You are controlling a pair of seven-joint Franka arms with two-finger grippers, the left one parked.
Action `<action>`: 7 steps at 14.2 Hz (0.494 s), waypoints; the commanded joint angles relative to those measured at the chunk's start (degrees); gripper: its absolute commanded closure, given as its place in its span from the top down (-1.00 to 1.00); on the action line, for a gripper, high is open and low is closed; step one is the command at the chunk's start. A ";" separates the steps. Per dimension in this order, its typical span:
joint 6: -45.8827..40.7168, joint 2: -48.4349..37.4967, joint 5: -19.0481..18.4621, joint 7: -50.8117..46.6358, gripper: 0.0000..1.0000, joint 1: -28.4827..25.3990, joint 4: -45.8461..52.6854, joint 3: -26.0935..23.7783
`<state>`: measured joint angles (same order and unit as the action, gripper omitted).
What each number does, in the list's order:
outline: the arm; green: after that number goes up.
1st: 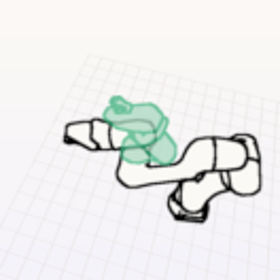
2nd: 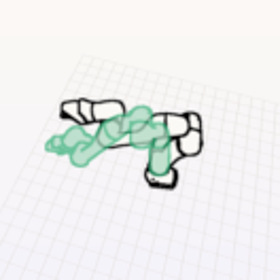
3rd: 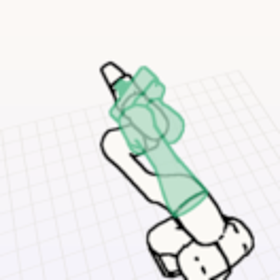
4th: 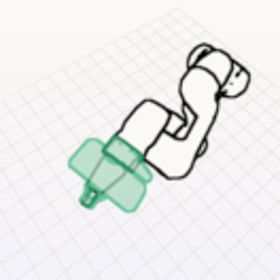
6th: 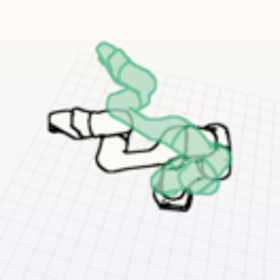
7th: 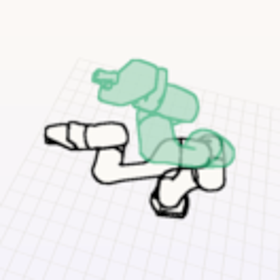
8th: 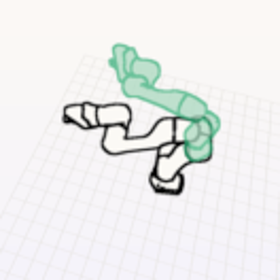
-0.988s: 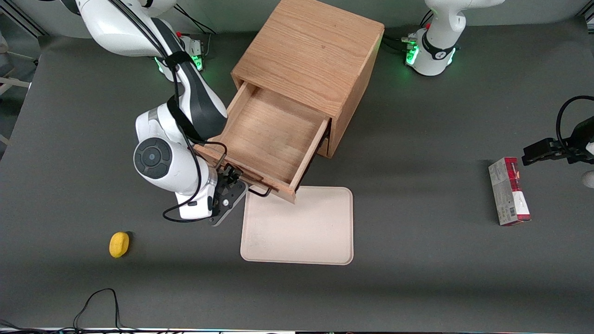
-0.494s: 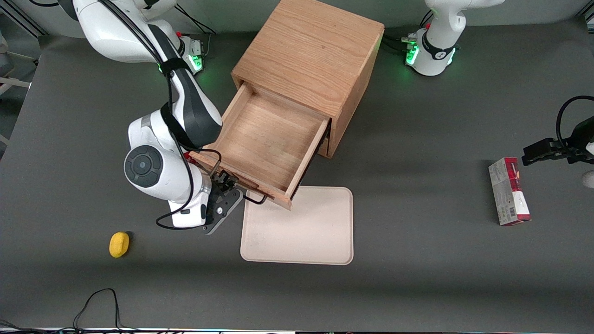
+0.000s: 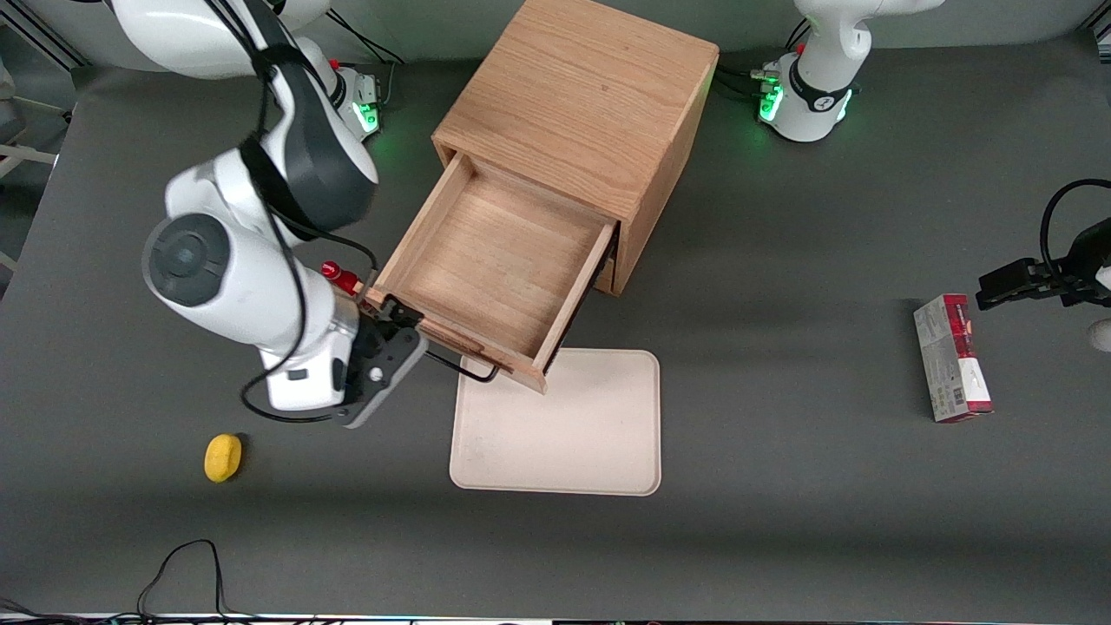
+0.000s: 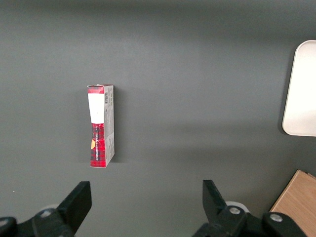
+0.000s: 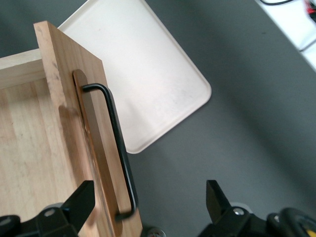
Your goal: Open upper drawer
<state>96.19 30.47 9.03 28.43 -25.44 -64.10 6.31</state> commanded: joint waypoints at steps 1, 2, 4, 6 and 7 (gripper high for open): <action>-4.24 -4.78 -0.86 -3.18 1.00 0.57 0.03 2.03; -5.65 -5.93 -0.95 -5.11 1.00 0.57 0.03 2.73; -8.55 -8.66 -0.95 -10.55 1.00 0.48 -0.41 4.84; -11.71 -10.24 -0.95 -15.48 1.00 0.40 -0.59 7.38; -12.77 -10.77 -0.95 -17.77 1.00 0.31 -0.67 8.79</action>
<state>85.34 21.40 9.02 15.87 -24.59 -63.60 13.02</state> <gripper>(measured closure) 0.000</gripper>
